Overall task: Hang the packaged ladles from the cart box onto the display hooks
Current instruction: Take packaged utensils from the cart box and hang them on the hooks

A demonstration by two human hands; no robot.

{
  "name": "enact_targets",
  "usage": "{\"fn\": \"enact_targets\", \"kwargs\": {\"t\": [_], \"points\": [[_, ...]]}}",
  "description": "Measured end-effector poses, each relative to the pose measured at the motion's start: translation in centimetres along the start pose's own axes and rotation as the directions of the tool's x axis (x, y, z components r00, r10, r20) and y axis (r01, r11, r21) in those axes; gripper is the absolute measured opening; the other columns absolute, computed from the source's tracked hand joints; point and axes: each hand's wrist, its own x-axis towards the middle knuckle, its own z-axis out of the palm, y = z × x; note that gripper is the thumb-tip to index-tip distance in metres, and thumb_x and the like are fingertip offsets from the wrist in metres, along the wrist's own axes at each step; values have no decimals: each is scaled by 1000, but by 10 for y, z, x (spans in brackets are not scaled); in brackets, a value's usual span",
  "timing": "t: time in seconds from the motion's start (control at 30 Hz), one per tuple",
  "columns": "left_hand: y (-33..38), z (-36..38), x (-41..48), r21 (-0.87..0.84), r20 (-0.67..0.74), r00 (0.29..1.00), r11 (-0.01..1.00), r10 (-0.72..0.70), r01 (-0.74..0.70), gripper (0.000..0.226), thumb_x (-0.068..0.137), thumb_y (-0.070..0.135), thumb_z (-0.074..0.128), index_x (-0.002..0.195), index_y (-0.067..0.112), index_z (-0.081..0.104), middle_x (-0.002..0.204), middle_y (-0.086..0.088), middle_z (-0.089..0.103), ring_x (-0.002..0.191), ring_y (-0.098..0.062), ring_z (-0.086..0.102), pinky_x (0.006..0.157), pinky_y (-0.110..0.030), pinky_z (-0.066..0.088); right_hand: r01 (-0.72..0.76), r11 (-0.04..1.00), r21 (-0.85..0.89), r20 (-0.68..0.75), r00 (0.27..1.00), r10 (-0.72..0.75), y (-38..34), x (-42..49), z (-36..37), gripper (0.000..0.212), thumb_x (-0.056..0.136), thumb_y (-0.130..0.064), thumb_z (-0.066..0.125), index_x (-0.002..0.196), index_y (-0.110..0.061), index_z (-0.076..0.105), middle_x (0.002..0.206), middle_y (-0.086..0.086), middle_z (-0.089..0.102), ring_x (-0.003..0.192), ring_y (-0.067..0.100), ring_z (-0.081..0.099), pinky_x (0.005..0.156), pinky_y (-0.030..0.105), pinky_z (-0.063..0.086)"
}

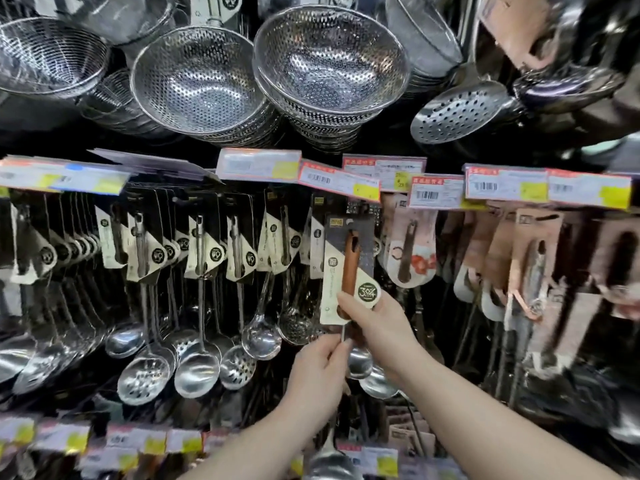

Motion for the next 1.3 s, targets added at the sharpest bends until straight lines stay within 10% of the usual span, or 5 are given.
{"fn": "enact_targets", "kwargs": {"t": [0.43,1.1,1.3], "points": [[35,12,-13,-202,109,993,979,42,-19,31,91,22,52,61,17,57,54,4,54,43,-9,52,48,-19,43,139,985,106,-91,987,-130,-38,4,-23,12,86,-28,64,76,-25,70,67,-11,71,58,3,65,51,17,51],[27,16,27,-226,92,992,968,-90,109,29,92,18,52,63,16,58,51,1,56,34,-7,50,40,-17,41,-90,982,166,-131,985,112,-31,45,-17,26,80,-40,68,93,-17,65,68,-6,71,47,4,64,43,16,46],[-1,25,58,-54,42,992,991,-123,125,31,91,23,51,61,22,61,56,2,61,51,-20,58,62,-36,50,-154,988,14,-53,987,154,1,56,-19,30,83,-39,65,92,-11,60,72,8,69,50,10,64,43,20,49]]}}
